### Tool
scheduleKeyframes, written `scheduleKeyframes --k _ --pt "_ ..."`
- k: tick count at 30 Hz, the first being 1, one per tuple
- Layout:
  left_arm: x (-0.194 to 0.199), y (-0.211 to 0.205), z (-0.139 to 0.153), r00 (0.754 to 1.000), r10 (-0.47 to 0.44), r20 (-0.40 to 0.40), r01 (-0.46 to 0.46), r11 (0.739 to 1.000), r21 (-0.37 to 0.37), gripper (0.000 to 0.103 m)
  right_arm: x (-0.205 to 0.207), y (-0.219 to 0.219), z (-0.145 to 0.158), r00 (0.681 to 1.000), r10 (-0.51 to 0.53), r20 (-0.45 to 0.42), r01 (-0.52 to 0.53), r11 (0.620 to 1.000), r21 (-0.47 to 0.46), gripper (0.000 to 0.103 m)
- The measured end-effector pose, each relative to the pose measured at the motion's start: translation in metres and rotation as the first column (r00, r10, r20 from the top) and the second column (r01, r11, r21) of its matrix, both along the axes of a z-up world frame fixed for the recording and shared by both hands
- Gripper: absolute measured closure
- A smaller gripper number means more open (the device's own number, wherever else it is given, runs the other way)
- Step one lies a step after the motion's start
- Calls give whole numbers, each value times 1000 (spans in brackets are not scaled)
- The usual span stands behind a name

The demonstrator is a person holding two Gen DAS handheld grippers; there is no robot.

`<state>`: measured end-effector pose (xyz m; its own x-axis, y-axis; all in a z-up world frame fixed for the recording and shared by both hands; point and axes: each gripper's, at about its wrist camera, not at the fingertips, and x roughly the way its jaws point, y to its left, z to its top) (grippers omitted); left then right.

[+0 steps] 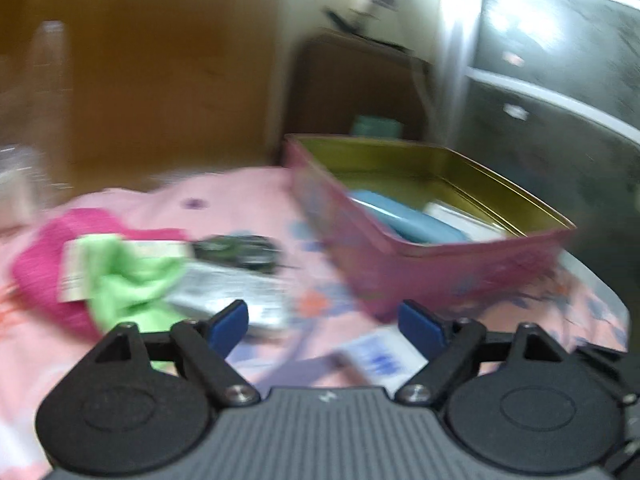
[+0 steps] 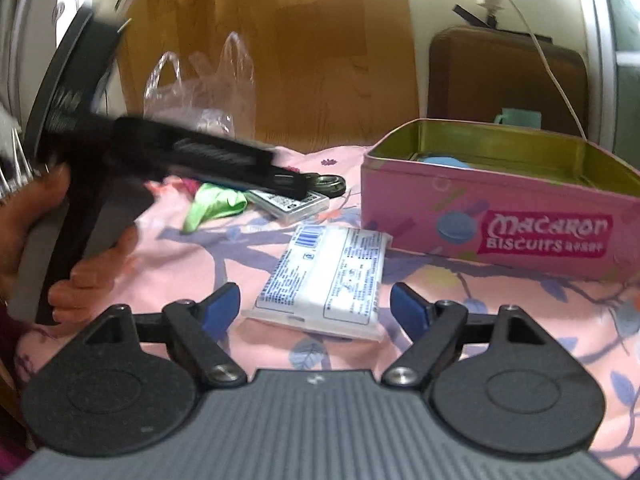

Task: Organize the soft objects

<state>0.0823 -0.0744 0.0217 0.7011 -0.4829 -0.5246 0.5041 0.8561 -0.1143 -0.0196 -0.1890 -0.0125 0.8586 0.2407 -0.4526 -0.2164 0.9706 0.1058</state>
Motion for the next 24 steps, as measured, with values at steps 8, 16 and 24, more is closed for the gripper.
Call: scheduleKeyframes --k 8,16,24 --pt "13 -66 -25 974 -188 -127 195 979 49 36 4 -21 -6 999 16 -44 -12 996 86 17" --pt "-22 -84 -24 959 -246 -142 255 965 53 27 -30 -101 -12 969 -246 -20 247 965 88 17" --pt "-32 -122 -22 942 -277 -188 288 957 36 15 -77 -86 -7 992 -101 70 89 983 161 13"
